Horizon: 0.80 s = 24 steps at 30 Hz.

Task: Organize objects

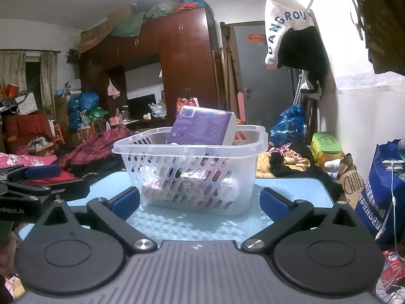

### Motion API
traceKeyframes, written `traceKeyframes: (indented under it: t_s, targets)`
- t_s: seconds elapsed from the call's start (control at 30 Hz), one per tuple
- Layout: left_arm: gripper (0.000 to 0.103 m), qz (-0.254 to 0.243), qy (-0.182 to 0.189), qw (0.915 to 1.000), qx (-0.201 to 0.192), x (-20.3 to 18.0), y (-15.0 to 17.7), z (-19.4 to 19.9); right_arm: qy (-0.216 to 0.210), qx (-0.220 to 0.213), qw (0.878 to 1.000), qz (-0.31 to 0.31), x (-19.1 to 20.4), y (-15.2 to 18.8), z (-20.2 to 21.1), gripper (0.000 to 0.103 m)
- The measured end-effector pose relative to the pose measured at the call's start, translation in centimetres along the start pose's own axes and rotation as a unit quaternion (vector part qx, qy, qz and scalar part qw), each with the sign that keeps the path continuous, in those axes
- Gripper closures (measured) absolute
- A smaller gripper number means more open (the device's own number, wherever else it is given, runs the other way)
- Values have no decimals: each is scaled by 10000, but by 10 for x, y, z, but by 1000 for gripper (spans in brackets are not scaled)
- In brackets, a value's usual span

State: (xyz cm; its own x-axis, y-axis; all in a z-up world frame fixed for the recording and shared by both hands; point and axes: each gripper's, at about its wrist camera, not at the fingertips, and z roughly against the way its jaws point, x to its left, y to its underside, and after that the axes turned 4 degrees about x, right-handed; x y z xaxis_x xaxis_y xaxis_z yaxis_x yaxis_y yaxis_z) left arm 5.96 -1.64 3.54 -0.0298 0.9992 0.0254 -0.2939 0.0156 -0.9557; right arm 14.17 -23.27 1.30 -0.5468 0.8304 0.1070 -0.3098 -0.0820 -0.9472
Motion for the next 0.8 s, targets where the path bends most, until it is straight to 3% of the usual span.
traceKeyframes:
  t_s: [0.8]
  targets:
    - [0, -51, 0, 10000, 41, -5, 3, -5, -5, -15, 10000, -21, 0, 0, 1, 0]
